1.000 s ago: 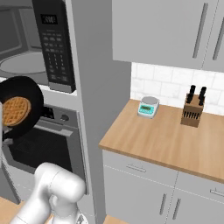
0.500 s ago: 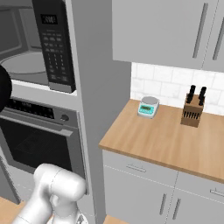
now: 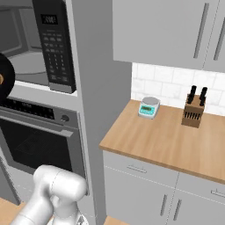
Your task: Open the microwave, place the bowl with waffle inside the microwave, then close the microwave door and turn it on.
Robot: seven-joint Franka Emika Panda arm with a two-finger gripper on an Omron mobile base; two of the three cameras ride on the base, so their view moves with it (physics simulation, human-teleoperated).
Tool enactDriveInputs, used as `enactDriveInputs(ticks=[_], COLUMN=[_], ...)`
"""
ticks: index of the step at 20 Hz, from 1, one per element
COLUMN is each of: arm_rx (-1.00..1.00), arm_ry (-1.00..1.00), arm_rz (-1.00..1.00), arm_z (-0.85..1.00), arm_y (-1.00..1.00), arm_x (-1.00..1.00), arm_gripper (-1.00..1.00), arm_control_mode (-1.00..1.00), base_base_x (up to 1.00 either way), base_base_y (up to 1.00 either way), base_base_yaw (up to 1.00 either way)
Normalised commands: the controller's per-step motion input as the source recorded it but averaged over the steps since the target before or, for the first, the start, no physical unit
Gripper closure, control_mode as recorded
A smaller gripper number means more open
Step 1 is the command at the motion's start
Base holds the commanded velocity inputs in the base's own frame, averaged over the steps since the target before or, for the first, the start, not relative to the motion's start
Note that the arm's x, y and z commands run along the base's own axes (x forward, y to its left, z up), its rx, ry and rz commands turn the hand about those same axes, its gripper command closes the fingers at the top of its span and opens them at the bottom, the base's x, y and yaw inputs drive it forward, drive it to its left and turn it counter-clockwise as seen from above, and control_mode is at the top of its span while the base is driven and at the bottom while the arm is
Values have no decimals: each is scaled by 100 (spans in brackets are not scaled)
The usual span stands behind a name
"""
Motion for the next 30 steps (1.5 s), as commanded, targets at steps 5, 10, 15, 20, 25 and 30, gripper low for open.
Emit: enactDriveInputs(ticks=[5, 10, 15, 20, 25, 30], arm_rx=[10, 7, 1, 0, 1, 1], arm_ry=[0, 9, 16, 13, 0, 0], arm_rz=[0, -2, -4, -8, -7, 0], arm_z=[6, 17, 21, 21, 2, -2], arm_y=[1, 10, 63, 77, 26, 0], arm_x=[67, 75, 83, 78, 81, 78], arm_gripper=[100, 100, 100, 100, 100, 100], arm_control_mode=[-100, -100, -100, -100, -100, -100], base_base_x=[0, 0, 0, 0, 0, 0], base_base_y=[0, 0, 0, 0, 0, 0], base_base_yaw=[0, 0, 0, 0, 0, 0])
